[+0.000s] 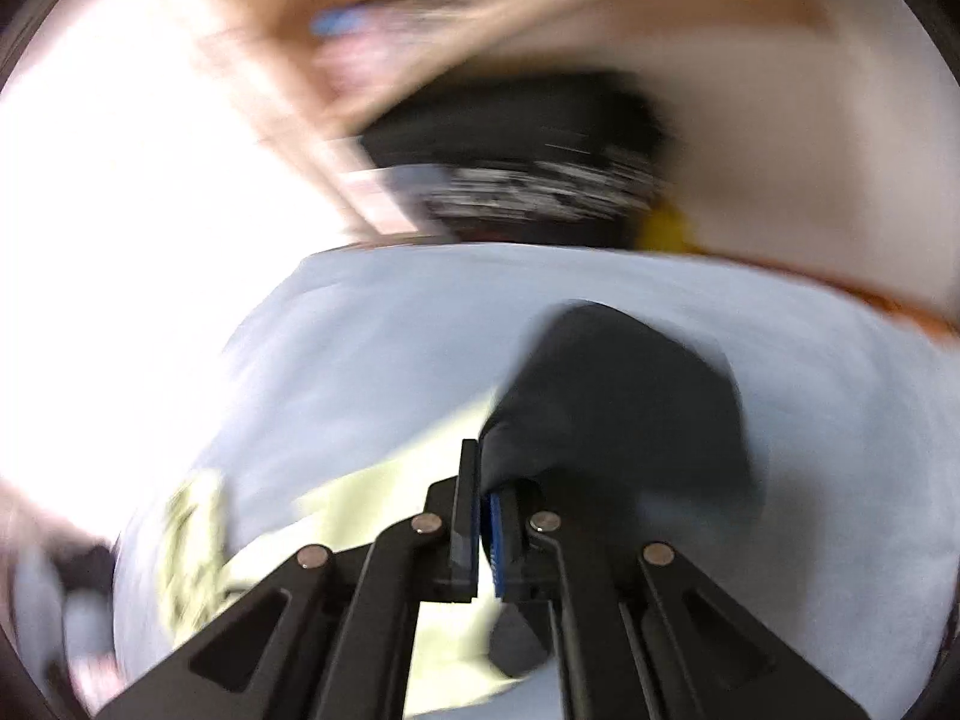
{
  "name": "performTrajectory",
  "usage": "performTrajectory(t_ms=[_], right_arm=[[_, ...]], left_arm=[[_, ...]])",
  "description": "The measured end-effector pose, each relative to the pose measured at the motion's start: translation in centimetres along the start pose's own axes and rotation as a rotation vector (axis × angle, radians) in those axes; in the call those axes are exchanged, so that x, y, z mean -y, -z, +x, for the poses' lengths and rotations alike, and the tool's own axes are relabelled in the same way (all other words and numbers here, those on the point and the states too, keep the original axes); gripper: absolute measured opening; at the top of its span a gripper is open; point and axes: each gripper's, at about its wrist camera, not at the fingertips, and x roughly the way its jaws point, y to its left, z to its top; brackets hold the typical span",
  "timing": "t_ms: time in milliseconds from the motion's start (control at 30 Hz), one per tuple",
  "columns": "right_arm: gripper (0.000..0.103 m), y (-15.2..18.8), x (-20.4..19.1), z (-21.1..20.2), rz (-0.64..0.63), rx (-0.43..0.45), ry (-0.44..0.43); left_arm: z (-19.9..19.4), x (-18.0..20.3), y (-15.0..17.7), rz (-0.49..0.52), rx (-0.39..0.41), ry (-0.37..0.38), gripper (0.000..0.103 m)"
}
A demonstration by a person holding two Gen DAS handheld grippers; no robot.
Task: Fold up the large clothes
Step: 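Grasp the black sleeve cuff with the right gripper, then fold the held sleeve across the jacket chest and open the right gripper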
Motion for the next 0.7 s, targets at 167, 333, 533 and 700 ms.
performTrajectory(t_ms=[167, 333, 533, 700], right_arm=[[0.002, 5.8, -13.2, -2.1, -0.372, -0.093, -0.282], [0.004, 15.7, -20.2, 0.4, -0.654, -0.288, -0.317], [0.036, 24.5, -19.9, 3.5, -0.764, -0.514, -0.278], [0.047, 25.5, -18.8, 1.4, -0.793, -0.548, -0.295]], left_arm=[[-2.8, -6.0, 0.7, -0.122, 0.029, -0.008, 0.094], [-4.4, -12.7, 2.4, -0.21, 0.044, -0.042, 0.094], [-2.7, -17.8, 5.6, -0.257, -0.038, -0.017, 0.094], [-2.5, -17.7, 7.1, -0.239, -0.066, 0.057, 0.094]])
